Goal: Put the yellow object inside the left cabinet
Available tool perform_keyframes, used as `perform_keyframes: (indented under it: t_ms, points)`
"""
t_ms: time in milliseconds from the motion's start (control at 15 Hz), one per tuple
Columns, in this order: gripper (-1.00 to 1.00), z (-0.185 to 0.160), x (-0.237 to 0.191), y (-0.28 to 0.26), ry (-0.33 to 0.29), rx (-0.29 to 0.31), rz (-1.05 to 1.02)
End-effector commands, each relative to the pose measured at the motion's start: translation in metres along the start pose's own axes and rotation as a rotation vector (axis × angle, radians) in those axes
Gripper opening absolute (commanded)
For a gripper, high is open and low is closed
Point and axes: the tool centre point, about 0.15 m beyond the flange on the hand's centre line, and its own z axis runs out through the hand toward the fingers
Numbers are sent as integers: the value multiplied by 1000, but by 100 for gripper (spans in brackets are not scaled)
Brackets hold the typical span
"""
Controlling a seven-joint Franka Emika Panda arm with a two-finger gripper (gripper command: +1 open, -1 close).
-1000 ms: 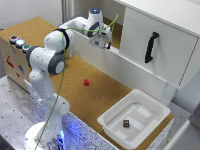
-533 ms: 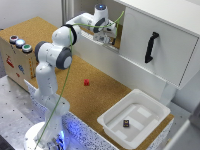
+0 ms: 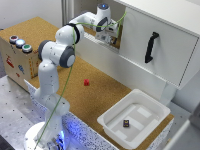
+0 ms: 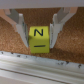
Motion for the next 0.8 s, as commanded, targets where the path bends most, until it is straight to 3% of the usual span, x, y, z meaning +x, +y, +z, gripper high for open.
perform_keyframes:
  t_ms: [0, 400, 733]
  points:
    - [100, -23, -1, -18, -28, -82, 29]
    - [100, -45, -50, -31, -46, -82, 54]
    - [100, -43, -105, -32, -109, -66, 105]
